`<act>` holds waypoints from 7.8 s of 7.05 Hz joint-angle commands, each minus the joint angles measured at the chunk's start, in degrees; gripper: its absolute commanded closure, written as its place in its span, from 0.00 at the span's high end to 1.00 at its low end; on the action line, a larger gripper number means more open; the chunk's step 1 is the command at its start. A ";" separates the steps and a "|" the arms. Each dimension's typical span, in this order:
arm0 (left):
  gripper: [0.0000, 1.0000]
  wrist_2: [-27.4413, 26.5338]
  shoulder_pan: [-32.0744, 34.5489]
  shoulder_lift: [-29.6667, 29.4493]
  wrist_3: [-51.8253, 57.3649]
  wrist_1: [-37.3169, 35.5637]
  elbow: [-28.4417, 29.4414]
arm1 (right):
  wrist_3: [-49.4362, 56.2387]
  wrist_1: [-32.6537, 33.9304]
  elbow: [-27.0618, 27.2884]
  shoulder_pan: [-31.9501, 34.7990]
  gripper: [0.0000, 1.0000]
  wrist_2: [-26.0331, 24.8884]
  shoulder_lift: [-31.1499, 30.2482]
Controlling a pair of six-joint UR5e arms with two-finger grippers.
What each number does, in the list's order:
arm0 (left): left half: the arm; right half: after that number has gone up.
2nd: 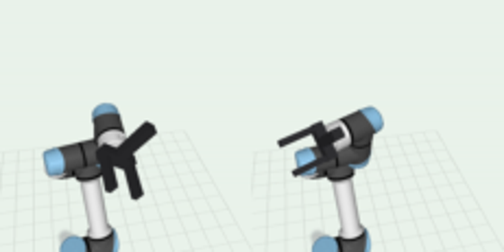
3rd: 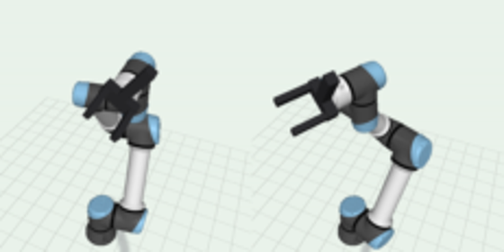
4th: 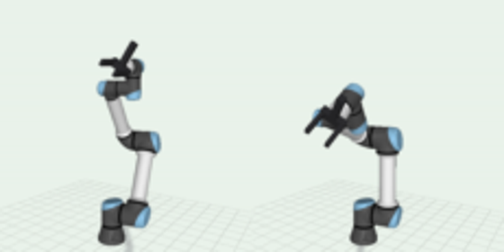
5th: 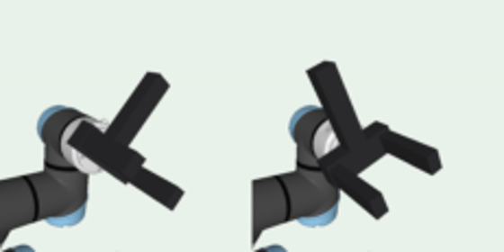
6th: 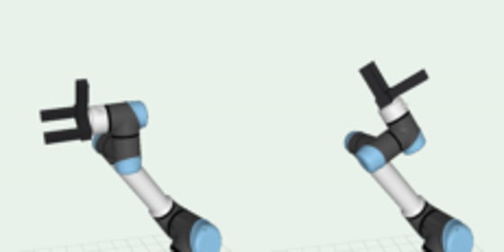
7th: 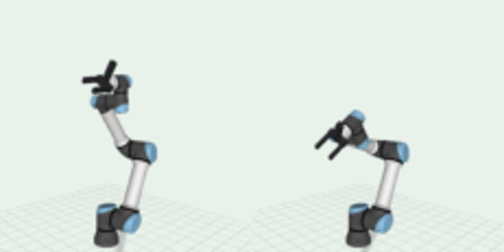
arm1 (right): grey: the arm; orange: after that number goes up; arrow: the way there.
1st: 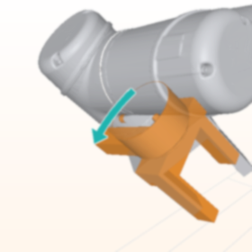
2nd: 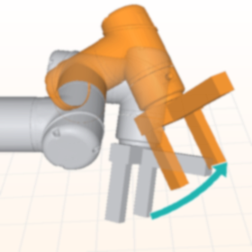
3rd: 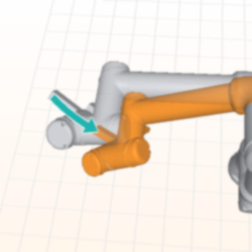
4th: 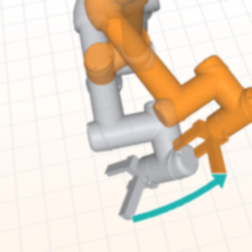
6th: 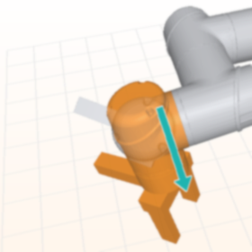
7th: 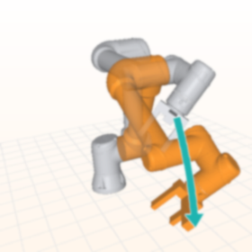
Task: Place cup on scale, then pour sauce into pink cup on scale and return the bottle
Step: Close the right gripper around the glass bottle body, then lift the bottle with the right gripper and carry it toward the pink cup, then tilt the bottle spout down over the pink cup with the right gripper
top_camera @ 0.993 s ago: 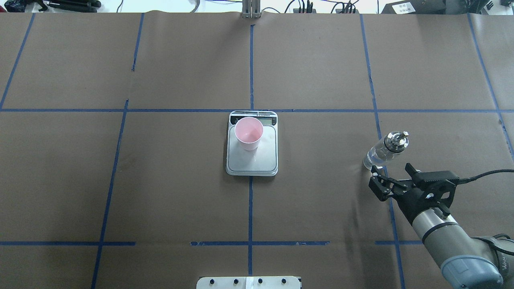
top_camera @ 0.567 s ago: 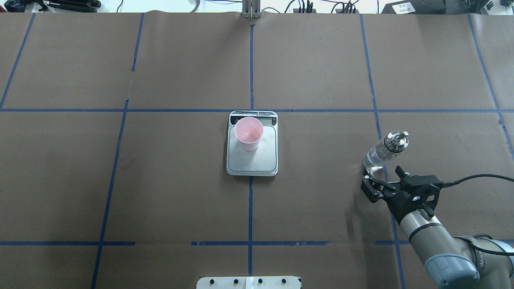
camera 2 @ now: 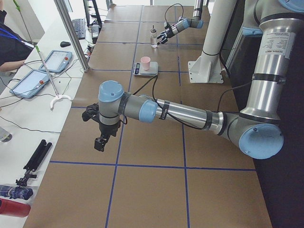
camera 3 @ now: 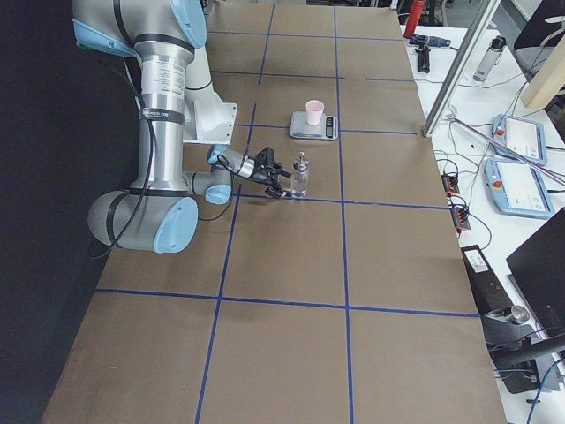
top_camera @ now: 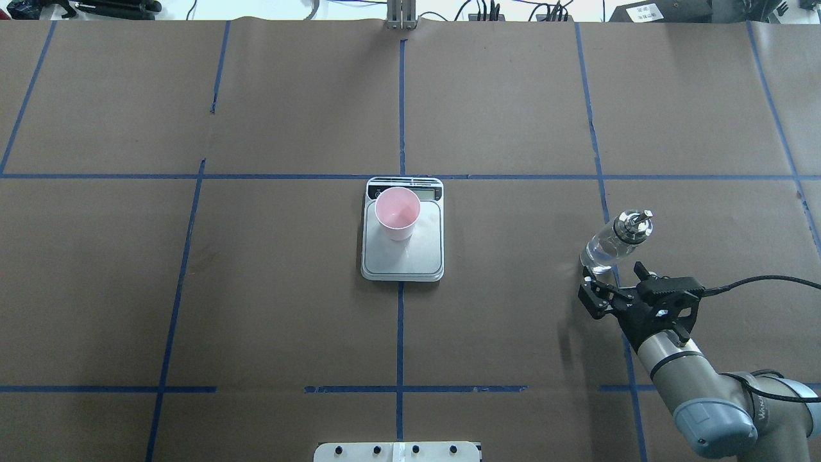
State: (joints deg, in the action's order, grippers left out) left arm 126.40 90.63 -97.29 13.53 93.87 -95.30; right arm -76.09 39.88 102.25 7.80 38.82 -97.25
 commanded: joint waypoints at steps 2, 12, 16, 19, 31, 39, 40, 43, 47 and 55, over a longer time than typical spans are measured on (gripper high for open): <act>1.00 -0.02 0.08 0.00 0.00 -0.09 -0.24 | 3.65 -0.07 -0.21 3.53 0.98 0.20 3.52; 1.00 0.07 0.08 0.09 0.09 -0.09 -0.24 | 3.93 -0.15 -1.27 4.24 0.74 -0.67 3.64; 1.00 0.07 0.08 0.44 -0.17 -0.44 0.55 | 3.93 -0.24 -1.18 4.24 0.00 -1.55 3.64; 1.00 5.68 0.08 6.04 -2.64 -0.09 2.84 | 4.02 -0.16 -0.65 4.24 0.00 -1.47 3.73; 1.00 9.83 0.60 9.49 -2.20 2.64 2.14 | 44.10 4.24 6.38 4.68 0.00 -7.18 16.90; 1.00 9.83 1.13 10.11 -2.28 2.64 2.14 | 43.57 44.68 6.47 10.21 0.00 -5.42 30.24; 1.00 9.83 1.13 10.11 -2.28 2.64 2.14 | 43.57 50.24 6.29 10.13 0.00 -5.42 32.53; 1.00 9.91 1.13 10.11 -2.37 2.55 2.14 | 43.39 52.84 0.17 9.60 0.00 -8.57 33.95; 1.00 10.00 1.13 10.02 -2.37 2.46 2.22 | 43.39 57.73 -2.59 7.32 0.00 -16.74 34.93; 1.00 10.09 1.04 10.11 -2.20 2.55 3.63 | 44.18 80.88 -4.50 6.08 0.00 -23.34 41.43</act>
State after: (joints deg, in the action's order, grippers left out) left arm 136.49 91.68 -87.19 11.27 96.38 -92.04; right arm -32.04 119.48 98.87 13.94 16.62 -56.45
